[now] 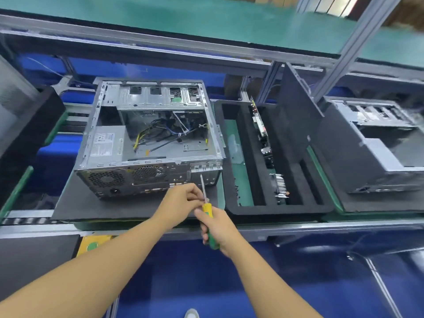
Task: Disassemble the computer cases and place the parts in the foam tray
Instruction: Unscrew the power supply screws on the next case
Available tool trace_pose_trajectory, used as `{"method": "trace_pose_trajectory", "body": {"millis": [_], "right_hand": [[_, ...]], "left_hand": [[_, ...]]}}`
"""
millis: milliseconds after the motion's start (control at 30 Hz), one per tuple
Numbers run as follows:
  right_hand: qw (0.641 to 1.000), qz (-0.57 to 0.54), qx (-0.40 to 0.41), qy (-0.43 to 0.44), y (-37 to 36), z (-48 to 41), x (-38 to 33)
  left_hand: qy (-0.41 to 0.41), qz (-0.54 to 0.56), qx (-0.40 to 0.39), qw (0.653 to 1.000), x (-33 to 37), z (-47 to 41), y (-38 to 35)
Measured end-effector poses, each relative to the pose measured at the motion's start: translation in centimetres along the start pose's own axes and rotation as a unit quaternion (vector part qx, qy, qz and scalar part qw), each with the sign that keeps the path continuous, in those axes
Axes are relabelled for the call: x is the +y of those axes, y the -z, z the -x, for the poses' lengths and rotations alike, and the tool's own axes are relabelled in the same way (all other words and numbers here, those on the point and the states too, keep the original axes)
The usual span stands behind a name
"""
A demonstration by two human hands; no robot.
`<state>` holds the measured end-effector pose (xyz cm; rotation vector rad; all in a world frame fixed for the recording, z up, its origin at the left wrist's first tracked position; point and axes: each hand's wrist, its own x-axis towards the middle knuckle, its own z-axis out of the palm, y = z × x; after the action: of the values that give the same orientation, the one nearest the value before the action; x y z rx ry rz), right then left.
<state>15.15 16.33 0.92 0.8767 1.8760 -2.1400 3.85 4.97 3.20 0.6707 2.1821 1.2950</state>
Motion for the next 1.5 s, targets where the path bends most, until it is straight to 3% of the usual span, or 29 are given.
{"method": "trace_pose_trajectory", "body": {"millis": [100, 200, 433, 567, 667, 767, 833, 967, 1067, 1133, 1300, 1400, 1500], "right_hand": [[0.999, -0.026, 0.006, 0.026, 2.0, 0.3, 1.4], [0.986, -0.158, 0.044, 0.043, 3.7, 0.3, 1.7], [0.968, -0.241, 0.069, 0.022, 7.7, -1.2, -1.5], [0.971, -0.197, 0.128, 0.037, 10.3, -1.7, -3.2], [0.976, -0.035, 0.213, 0.041, 12.6, -2.5, -4.9], [0.970, 0.064, 0.233, -0.015, 14.0, -3.3, -5.9], [0.969, 0.043, 0.240, -0.042, 14.1, -3.8, -6.0], [0.963, -0.063, 0.262, -0.007, 11.7, -3.7, -5.9], [0.963, -0.153, 0.222, 0.025, 7.7, -2.9, -5.9], [0.963, -0.190, 0.186, 0.036, 4.2, -2.2, -6.1], [0.970, -0.230, 0.051, 0.065, -5.3, -0.4, -6.5], [0.974, -0.221, -0.025, 0.053, -11.0, 0.4, -6.9], [0.987, -0.135, -0.068, 0.049, -15.6, 1.1, -6.8]], "left_hand": [[0.027, 0.031, -0.009, 0.999, 0.0, 0.3, -1.8], [0.032, 0.034, -0.016, 0.999, 1.1, 0.1, -3.7], [-0.049, -0.037, 0.042, 0.997, 5.0, -2.4, -7.1], [-0.074, -0.060, 0.000, 0.995, 6.9, -3.4, -8.1], [-0.094, -0.098, -0.009, 0.991, 7.9, -3.4, -7.3], [-0.143, -0.144, 0.009, 0.979, 8.8, -3.0, -4.2], [-0.164, -0.171, 0.035, 0.971, 9.3, -2.8, -1.1], [-0.186, -0.211, 0.125, 0.952, 9.5, -2.6, 6.2], [-0.144, -0.240, 0.170, 0.945, 8.1, -1.9, 12.5], [-0.084, -0.310, 0.158, 0.934, 6.1, -0.8, 16.9], [0.091, -0.480, -0.010, 0.873, 0.3, 2.6, 24.8], [0.083, -0.543, -0.114, 0.828, -2.3, 3.5, 26.2], [0.021, -0.571, -0.088, 0.816, -4.6, 3.7, 26.5]]}}
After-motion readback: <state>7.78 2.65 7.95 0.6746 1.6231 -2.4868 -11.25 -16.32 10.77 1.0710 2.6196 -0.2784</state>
